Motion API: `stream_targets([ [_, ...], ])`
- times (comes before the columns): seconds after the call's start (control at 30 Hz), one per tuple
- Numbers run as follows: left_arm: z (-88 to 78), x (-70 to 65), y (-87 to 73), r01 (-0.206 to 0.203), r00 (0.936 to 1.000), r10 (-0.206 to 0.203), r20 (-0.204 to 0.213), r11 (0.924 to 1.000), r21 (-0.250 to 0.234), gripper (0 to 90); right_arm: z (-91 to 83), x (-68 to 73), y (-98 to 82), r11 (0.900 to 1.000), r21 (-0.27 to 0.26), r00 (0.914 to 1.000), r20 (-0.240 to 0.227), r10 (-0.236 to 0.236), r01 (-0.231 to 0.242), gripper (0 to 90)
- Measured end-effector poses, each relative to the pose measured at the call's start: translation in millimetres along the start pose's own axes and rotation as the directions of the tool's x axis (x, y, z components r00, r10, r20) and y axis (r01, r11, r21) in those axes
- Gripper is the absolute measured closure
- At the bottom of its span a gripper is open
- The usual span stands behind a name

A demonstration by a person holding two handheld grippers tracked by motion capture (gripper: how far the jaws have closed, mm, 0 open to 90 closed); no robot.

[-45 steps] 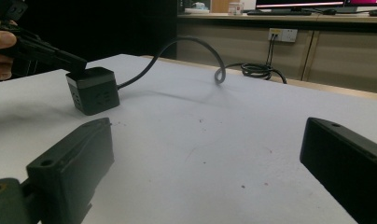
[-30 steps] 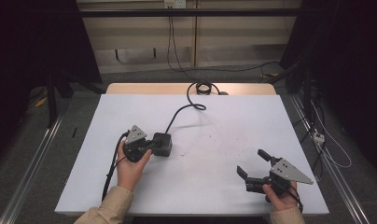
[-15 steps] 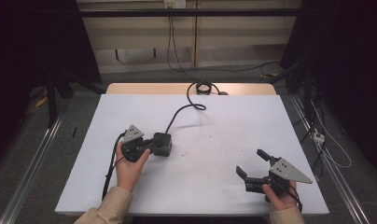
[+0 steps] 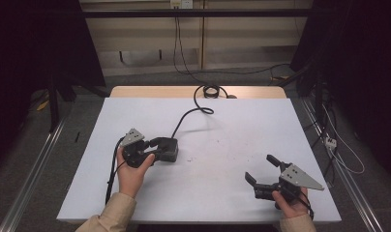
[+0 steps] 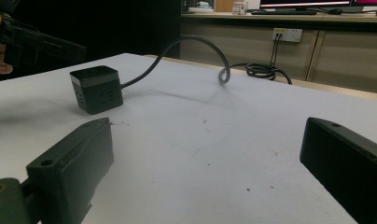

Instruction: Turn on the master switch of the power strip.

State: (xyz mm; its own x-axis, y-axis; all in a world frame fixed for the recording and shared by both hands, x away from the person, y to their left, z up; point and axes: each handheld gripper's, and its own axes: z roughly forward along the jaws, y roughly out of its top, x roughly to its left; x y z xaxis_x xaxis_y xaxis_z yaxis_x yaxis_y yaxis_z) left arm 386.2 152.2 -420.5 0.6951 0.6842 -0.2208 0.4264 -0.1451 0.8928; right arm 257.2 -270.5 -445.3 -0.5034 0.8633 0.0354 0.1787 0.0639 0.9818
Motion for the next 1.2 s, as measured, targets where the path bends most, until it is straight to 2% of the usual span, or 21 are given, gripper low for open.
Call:
stream_targets([
  [0.03,-0.5,0.2,0.4,-0.002,1.0,0.002,0.001,1.0,0.001,50.7,0.0,0.0,0.0,1.0,0.0,1.0,0.0,0.0,0.0,2.3],
  [0.23,-0.7,0.5,1.7,0.006,1.0,-0.006,0.002,1.0,0.005,33.8,-1.6,-0.9,0.1,1.0,-0.003,1.0,0.002,-0.003,0.003,2.3],
  [0.43,-2.4,0.7,1.8,0.004,0.9999,-0.004,0.014,1.0,0.007,24.3,0.6,0.5,0.6,1.0,-0.003,1.0,-0.004,-0.005,0.005,2.3],
  [0.73,-6.6,1.6,2.8,-0.006,0.9995,0.006,0.031,1.0,-0.008,16.2,-0.4,-0.7,0.8,1.0,-0.007,1.0,-0.004,-0.002,0.002,2.3],
  [1.03,-16.4,2.6,2.8,-0.017,0.9975,0.018,0.068,0.9998,-0.01,10.7,0.1,0.2,1.1,1.0,-0.005,1.0,-0.009,-0.004,0.004,2.4],
  [1.2,-19.4,4.5,0.9,-0.029,0.9976,0.03,0.062,0.9995,-0.014,9.5,0.0,0.2,1.2,1.0,-0.006,1.0,-0.008,-0.003,0.003,2.3],
])
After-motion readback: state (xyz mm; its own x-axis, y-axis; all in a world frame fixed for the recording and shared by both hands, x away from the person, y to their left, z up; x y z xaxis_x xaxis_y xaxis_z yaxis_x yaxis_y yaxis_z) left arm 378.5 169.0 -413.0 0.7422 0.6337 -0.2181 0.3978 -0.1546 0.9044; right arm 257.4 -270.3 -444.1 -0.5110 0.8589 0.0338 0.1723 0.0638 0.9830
